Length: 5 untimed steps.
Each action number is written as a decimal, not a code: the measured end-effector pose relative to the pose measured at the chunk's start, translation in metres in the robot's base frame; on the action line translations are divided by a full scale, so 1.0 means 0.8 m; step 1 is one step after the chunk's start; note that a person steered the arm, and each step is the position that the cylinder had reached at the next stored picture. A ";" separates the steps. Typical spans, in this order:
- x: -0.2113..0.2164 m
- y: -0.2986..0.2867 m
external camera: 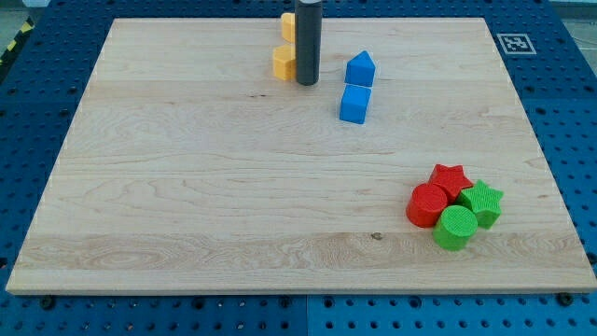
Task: Push blue cube below yellow hexagon
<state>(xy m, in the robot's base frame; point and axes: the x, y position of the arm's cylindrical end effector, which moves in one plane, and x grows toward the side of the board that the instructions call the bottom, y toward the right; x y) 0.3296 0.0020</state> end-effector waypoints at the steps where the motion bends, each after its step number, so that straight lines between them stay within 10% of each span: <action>1: -0.018 -0.024; 5: -0.045 -0.071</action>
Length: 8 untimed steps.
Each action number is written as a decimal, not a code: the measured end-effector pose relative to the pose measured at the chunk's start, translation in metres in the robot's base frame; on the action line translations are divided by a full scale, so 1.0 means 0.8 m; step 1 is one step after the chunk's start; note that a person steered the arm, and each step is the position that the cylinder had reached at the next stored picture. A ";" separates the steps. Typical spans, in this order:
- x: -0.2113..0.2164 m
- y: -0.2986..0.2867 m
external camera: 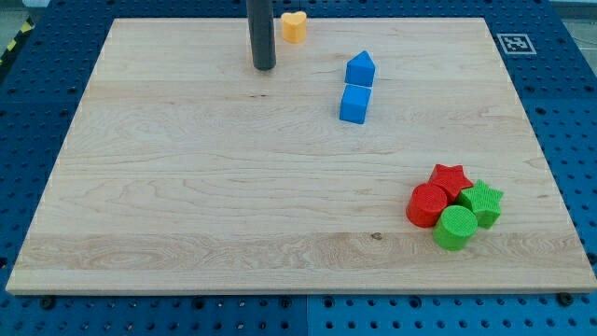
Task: Push blue cube below yellow hexagon
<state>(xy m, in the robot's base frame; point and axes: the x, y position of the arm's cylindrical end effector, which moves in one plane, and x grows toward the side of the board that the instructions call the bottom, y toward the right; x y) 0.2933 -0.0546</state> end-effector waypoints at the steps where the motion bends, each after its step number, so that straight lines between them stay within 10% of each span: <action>1: -0.019 0.000; 8: -0.071 -0.088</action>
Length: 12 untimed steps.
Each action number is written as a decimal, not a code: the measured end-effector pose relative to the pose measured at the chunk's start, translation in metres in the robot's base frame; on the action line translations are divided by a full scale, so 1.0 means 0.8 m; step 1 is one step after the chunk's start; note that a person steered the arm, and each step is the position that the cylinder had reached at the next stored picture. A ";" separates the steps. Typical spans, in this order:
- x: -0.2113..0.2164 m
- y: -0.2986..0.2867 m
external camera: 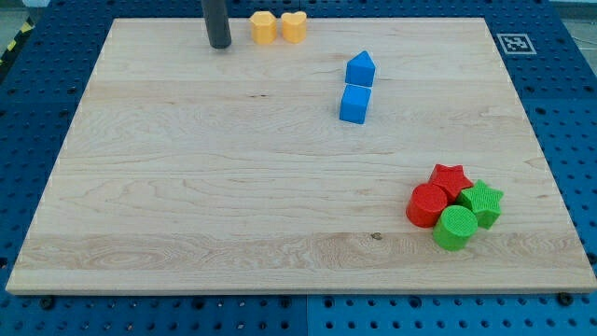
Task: Push blue cube below yellow hexagon
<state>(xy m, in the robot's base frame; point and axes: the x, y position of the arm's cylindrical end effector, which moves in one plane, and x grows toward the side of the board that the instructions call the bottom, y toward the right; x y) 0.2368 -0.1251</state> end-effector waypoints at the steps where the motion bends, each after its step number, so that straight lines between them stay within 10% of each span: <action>1: -0.029 0.003; 12: 0.129 0.057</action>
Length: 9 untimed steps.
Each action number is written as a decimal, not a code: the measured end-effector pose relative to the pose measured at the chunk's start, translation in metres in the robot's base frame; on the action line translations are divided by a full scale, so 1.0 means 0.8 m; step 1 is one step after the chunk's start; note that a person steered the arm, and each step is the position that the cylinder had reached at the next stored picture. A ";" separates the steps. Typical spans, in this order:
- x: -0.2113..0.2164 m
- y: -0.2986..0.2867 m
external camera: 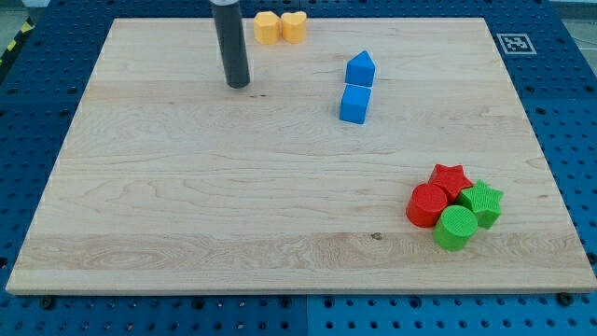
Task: Push blue cube below yellow hexagon
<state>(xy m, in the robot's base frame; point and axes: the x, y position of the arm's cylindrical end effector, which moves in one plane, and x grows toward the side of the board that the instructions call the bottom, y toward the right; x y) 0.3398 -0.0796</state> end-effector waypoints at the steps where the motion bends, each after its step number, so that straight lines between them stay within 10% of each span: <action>1: 0.033 0.030; 9: 0.104 0.281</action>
<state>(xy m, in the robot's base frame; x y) 0.4229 0.1454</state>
